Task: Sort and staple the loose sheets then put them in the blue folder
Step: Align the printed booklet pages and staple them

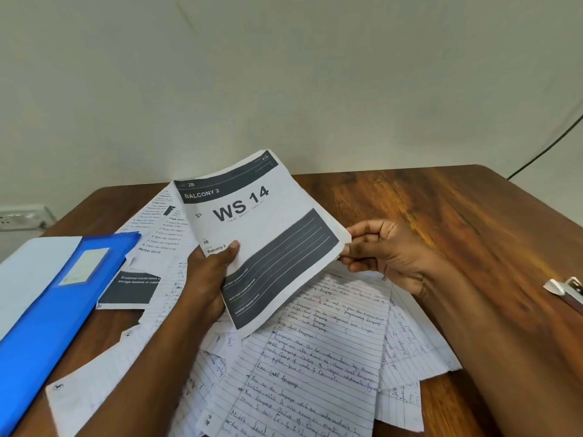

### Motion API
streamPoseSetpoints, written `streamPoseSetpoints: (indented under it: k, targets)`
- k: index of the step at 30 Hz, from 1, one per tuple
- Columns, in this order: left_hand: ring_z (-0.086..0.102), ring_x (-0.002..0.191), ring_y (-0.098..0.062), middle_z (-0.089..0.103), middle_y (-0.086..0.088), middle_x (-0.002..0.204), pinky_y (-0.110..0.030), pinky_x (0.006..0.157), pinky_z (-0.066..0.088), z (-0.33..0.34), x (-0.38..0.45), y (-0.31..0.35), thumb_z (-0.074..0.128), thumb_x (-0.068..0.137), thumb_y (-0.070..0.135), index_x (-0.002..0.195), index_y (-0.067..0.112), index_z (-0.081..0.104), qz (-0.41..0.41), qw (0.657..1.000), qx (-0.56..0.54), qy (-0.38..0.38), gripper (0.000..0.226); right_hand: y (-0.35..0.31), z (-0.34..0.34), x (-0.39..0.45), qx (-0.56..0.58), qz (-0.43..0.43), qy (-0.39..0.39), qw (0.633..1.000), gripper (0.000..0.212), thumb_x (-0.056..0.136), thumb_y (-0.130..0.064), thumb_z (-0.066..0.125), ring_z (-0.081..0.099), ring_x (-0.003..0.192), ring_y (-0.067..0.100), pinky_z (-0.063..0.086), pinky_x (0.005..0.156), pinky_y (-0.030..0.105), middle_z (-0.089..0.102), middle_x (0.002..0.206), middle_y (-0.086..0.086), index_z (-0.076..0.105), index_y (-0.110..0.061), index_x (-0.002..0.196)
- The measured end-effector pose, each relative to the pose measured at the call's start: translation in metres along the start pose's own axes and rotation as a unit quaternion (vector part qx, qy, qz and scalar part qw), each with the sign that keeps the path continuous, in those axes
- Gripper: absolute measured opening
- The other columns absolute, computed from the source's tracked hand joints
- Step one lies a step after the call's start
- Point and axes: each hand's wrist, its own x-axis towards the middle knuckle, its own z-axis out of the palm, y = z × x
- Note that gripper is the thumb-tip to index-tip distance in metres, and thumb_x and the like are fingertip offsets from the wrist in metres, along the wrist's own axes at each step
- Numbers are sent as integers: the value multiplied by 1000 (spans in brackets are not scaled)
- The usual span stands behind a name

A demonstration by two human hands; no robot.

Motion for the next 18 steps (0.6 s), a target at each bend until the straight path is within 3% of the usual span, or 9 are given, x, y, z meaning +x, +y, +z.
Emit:
streamPoseSetpoints:
  k: [3,7,13,18]
  targets:
    - [75,102,-37,77,-15,115,-47,74,65,0,0,-1,66,96,-2,129,12,65,-3,1000,2,-3,37,0,3,0,3,-8,11,1000,49,54,-7,90,74,64,24,63,55,29,77,90,26,73,5,98]
    - [76,100,-36,78,-14,113,-47,71,65,0,2,0,66,96,-3,128,12,65,-9,1000,-12,2,35,-1,4,1,16,-23,21,999,21,68,-4,85,74,62,22,62,53,28,77,87,25,76,0,87]
    - [74,106,-39,77,-15,118,-57,85,62,-2,4,-1,65,96,-3,133,11,63,-6,1000,-30,-4,40,-1,3,-1,37,-42,23,998,24,73,-2,82,77,69,25,62,53,28,77,95,26,74,-1,96]
    - [74,106,-38,77,-14,117,-54,82,63,-3,6,-1,65,95,-5,132,11,63,9,999,-40,8,41,-3,1,-1,43,-58,6,997,31,86,-3,74,78,79,26,63,57,30,76,108,26,73,1,117]
